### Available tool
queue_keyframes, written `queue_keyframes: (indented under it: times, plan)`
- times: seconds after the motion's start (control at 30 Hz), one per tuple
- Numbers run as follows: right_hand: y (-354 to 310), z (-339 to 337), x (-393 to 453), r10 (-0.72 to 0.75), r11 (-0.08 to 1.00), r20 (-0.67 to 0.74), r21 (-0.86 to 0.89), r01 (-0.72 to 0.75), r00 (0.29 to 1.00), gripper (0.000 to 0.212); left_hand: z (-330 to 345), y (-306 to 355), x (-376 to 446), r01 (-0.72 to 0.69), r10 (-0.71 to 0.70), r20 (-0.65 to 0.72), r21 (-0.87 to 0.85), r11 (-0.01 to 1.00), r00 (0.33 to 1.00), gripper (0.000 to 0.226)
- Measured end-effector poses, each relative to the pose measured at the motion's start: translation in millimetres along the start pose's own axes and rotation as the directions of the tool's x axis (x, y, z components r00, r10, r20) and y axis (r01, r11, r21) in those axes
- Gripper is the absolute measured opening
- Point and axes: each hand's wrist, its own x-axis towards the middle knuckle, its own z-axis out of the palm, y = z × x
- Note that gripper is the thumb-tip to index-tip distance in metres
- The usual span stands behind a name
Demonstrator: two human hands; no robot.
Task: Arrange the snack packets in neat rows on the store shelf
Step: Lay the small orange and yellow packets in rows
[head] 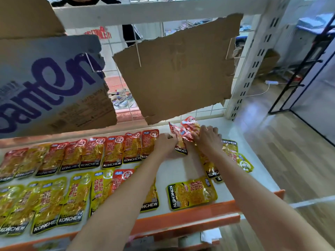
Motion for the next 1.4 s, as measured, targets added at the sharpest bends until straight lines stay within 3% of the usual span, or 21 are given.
queue_keyframes:
  times: [0.13, 0.27, 0.43, 0.5, 0.57, 0.6, 0.67, 0.73, 0.8, 1.07, 1.17, 1.3, 1.4]
  plan:
    - [-1.8, -0.1, 13.7, 0.045, 0.999, 0.059, 0.021, -0.047, 0.997, 0.050, -8.6, -9.0, -10.2, -0.046, 0.030, -0.143, -0.104, 0.994, 0.989, 0.028]
    - [-2.4, -3.0, 22.1, -0.044, 0.998, -0.108, -0.056, 0.038, 0.993, 0.050, -18.3, -19.8, -22.1, -0.119, 0.059, -0.281, -0.203, 0.972, 0.958, 0.016]
    - [-13.8, -22.1, 15.9, -0.229, 0.960, -0.218, -0.213, 0.183, 0.949, 0.029, -22.7, -32.6, -36.6, -0.031, -0.024, -0.121, -0.434, 0.900, 0.992, 0.019]
    - [-15.8, -31.3, 3.8, -0.227, 0.974, -0.287, -0.073, 0.215, 0.931, 0.024, -26.4, -36.9, -49.4, 0.016, -0.050, -0.050, -0.522, 0.853, 0.997, 0.020]
    - [-17.6, -40.3, -20.6, -0.119, 0.943, -0.286, 0.267, 0.198, 0.951, 0.015, -32.1, -40.9, -64.5, 0.043, -0.057, -0.008, -0.556, 0.830, 0.998, 0.019]
    - [-17.2, -42.7, -35.2, -0.051, 0.870, -0.223, 0.469, 0.153, 0.974, 0.010, -34.2, -43.8, -70.9, 0.052, -0.061, 0.003, -0.569, 0.821, 0.998, 0.018]
    - [-16.2, -40.7, -67.3, -0.002, 0.614, -0.014, 0.789, 0.012, 1.000, 0.009, -37.1, -49.5, -82.6, 0.055, -0.054, 0.019, -0.576, 0.816, 0.998, 0.017]
    - [-10.7, -25.4, -91.2, -0.028, 0.365, 0.110, 0.927, -0.092, 0.994, 0.016, -37.0, -54.8, -93.6, 0.051, -0.043, 0.027, -0.571, 0.819, 0.999, 0.016]
    - [-7.0, -9.6, -107.4, -0.036, 0.265, 0.177, 0.951, -0.162, 0.984, 0.023, -33.2, -61.4, -101.9, 0.051, -0.038, 0.035, -0.560, 0.827, 0.999, 0.017]
    - [0.6, 9.4, -124.1, 0.025, 0.248, 0.253, 0.936, -0.251, 0.967, 0.029, -23.4, -80.7, -107.2, 0.050, 0.010, 0.102, -0.562, 0.825, 0.995, 0.038]
    - [3.9, 11.8, -122.4, 0.044, 0.271, 0.253, 0.928, -0.255, 0.967, 0.030, -24.5, -82.5, -107.9, 0.043, 0.010, 0.089, -0.566, 0.823, 0.996, 0.047]
    - [10.4, 10.7, -116.4, 0.084, 0.323, 0.246, 0.910, -0.259, 0.966, 0.028, -27.2, -77.4, -106.2, -0.007, 0.046, 0.059, -0.535, 0.845, 0.997, 0.074]
    - [9.3, -6.5, -103.8, 0.084, 0.366, 0.211, 0.902, -0.227, 0.974, 0.023, -29.4, -61.8, -83.9, -0.049, 0.074, 0.037, -0.453, 0.890, 0.997, 0.075]
